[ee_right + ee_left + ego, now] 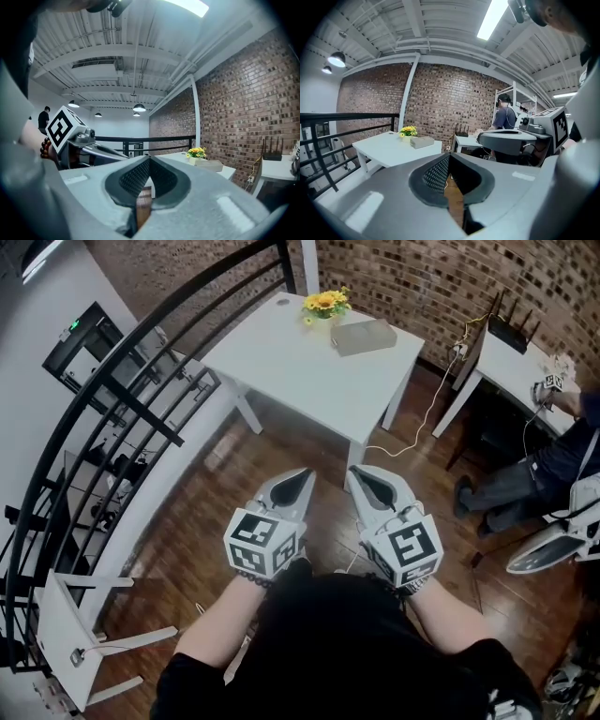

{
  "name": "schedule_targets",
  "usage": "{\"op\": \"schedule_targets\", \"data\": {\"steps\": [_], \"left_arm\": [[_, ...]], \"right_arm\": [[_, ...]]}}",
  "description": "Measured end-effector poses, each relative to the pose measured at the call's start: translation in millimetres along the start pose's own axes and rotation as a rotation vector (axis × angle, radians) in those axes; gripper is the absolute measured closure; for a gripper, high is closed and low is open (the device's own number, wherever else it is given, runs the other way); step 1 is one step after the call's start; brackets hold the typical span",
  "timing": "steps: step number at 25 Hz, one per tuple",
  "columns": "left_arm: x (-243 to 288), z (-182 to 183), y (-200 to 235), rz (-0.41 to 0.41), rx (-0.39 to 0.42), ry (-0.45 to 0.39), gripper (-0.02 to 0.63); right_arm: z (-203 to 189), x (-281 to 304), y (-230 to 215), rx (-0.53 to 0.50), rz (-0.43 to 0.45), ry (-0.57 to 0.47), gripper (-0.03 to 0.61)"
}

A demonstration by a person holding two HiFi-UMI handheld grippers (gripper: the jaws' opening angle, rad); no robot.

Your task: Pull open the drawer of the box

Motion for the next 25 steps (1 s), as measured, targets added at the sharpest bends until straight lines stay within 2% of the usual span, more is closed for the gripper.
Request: {"op": "schedule_targets", "data": {"steps": [5,17,25], "left_arm": [[30,13,33,-0.046,0.003,0.005,0.598],[84,66,159,-0.141,-0.012,0.036,0.598],[121,70,205,-0.180,-0.029,0.066,0.598]], "right_arm": [[-2,36,-17,-0.008,-0.036,0.017,0.586],[18,160,-33,-0.028,-0.132,0.056,0.586],[8,208,-47,-0.027,-0.173,0.093,0.586]]}}
Point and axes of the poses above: the fingertips, and each gripper's own axes: x forward along the fingers, y to its left, z out of its top, the point moved 10 cm from there along -x, backward along the fingers, and after that the axes turned 7 degrees about -x, right-handed, at the moved point
